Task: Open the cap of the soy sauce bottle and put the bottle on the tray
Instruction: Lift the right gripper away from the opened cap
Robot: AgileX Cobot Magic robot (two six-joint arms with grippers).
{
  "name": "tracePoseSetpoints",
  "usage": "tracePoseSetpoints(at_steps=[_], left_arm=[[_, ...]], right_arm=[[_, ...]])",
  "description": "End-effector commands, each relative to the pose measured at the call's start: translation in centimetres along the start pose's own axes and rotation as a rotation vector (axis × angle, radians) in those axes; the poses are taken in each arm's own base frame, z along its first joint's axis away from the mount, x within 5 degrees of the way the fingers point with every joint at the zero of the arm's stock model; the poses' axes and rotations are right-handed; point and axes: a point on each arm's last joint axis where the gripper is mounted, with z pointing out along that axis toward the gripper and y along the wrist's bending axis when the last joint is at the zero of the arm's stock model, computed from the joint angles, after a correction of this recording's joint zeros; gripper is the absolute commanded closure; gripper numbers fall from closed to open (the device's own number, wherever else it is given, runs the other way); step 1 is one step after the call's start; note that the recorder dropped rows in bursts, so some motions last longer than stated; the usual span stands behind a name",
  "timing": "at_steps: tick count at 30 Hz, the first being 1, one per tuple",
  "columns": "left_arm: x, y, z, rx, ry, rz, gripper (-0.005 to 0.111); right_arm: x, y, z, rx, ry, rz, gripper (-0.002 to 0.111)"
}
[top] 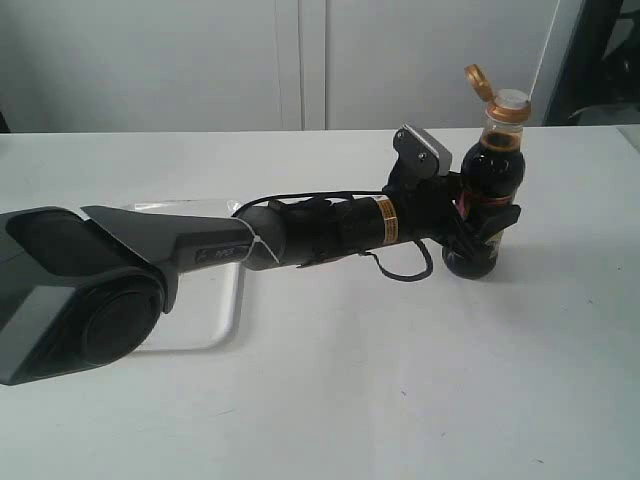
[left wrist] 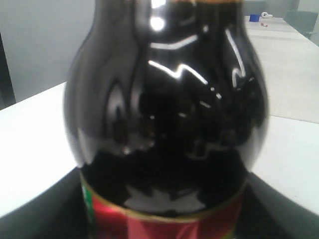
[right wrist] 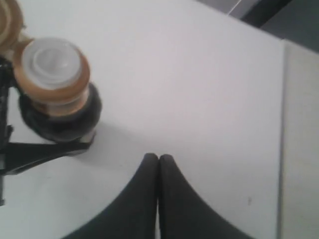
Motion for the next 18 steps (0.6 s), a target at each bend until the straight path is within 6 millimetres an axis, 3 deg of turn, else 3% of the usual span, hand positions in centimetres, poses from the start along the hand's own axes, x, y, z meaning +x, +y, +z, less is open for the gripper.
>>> tracePoseSetpoints(at_steps=[1,7,12,18], left_arm=[[0.9,-0.5,0.2,-0.005,0.067,0.01,0.107],[0.8,-0.6,0.2,0.004,0.059,0.01,0.107],[0.2,-0.5,0.2,-0.007,0.059,0.022,0.107],[-2.4,-0.7,0.0,0.006,0.024,0.063,0.107]], right_arm=[[0.7,-0.9,-0.1,-0.114,0.034,0.113,0.108],[1.4,-2.8,-0.4,-0.078,0.004,0.189,0.108],[1.9,-2.6,-0.7,-0.039,-0.115,0.221,0.108],[4.4,-1.7,1.8,-0.006,-0.192,0.29,0.108]])
